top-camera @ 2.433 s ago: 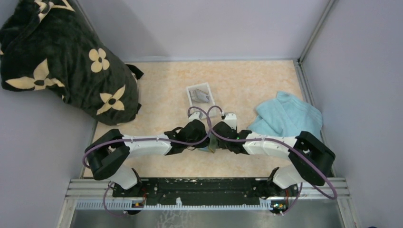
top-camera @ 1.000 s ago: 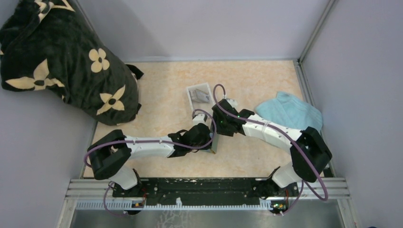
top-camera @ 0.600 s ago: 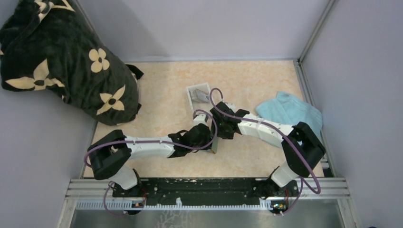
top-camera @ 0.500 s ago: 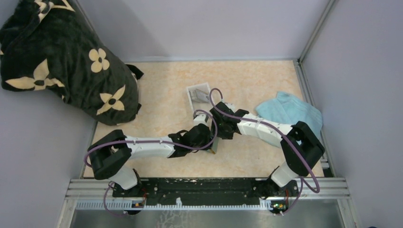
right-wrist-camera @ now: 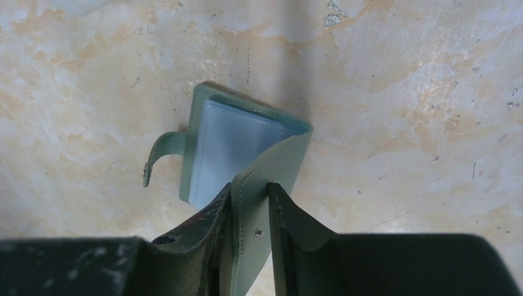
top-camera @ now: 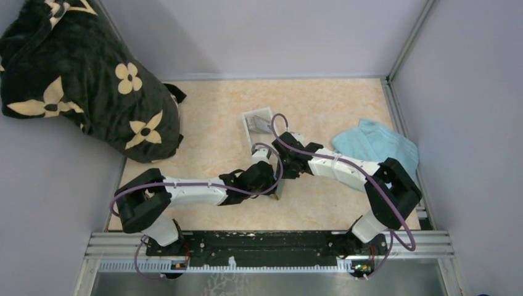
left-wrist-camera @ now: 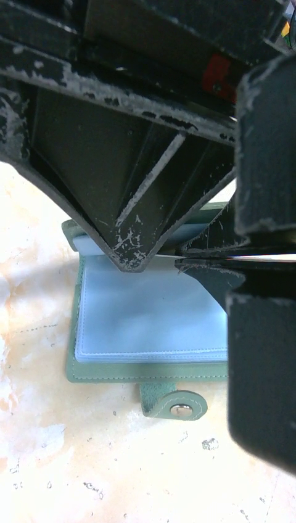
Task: Put the credit cards into the card holder
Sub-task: Open the card holder at the center of the board.
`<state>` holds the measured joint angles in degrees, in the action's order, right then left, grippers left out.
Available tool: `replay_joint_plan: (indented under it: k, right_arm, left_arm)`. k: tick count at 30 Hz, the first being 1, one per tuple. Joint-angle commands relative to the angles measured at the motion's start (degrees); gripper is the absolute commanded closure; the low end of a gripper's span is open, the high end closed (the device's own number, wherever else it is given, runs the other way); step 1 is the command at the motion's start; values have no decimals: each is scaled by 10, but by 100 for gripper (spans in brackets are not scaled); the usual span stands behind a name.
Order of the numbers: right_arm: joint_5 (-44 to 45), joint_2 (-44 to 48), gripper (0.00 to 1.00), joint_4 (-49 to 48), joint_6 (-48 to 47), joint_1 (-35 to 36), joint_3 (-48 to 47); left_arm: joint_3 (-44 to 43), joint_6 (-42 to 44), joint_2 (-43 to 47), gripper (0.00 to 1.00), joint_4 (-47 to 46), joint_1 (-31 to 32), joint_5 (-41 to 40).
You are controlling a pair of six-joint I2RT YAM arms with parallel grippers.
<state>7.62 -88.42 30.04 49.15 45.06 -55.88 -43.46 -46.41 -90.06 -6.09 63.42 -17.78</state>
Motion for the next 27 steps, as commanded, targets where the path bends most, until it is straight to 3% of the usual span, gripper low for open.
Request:
replay_joint_plan:
  k: [1, 11, 27]
  right_arm:
    - [32, 18, 80, 6, -15, -14, 27]
    - [30, 47, 100, 5, -27, -23, 60]
    - [21, 92, 100, 5, -78, -31, 90]
  left_arm:
    - [0, 1, -2, 100, 1, 5, -23]
    - [2, -16, 11, 100, 34, 4, -59]
    - [25, -60, 32, 100, 102, -9, -109]
